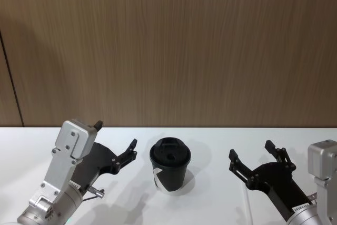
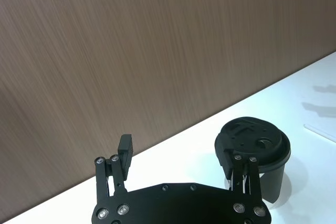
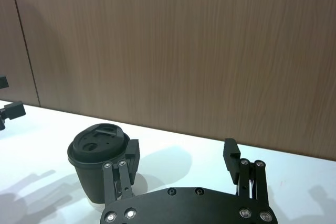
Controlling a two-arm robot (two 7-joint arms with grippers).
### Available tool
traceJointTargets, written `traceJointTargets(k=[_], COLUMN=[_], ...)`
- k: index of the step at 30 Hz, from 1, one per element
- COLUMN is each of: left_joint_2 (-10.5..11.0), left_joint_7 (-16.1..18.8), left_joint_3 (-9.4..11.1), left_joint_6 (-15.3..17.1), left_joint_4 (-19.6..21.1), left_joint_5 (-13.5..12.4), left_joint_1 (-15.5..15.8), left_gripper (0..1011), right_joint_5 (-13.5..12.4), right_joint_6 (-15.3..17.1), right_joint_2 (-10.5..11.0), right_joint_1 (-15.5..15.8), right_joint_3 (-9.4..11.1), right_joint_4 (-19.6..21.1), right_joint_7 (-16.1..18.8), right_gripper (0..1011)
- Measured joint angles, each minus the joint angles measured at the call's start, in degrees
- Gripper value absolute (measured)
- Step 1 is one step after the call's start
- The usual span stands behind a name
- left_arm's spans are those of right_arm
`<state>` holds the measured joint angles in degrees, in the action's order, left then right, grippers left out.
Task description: Pick up the straw with one hand, pass it to the other hand, and insert it into the cup.
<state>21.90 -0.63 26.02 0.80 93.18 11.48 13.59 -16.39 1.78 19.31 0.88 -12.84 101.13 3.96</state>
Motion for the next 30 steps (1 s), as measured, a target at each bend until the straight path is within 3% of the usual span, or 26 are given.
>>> traceJointTargets(k=[19,30], left_joint_2=[0.0,0.0], left_joint_7=[0.0,0.0], left_joint_3=[0.0,0.0], left_joint_6=[0.0,0.0], left_joint_4=[0.0,0.0], left_joint_5=[0.0,0.0], left_joint_1=[0.0,0.0], left_gripper=[1003,1003], right_joint_5=[0.3,2.1], right_joint_6=[-0.8,-4.0], right_joint_2=[0.0,1.3], right_joint_1=[0.2,0.3], right_joint_3=[0.4,0.6], right_joint_4=[-0.3,-1.5], right_joint_7=[0.6,2.2], right_gripper=[1001,1001])
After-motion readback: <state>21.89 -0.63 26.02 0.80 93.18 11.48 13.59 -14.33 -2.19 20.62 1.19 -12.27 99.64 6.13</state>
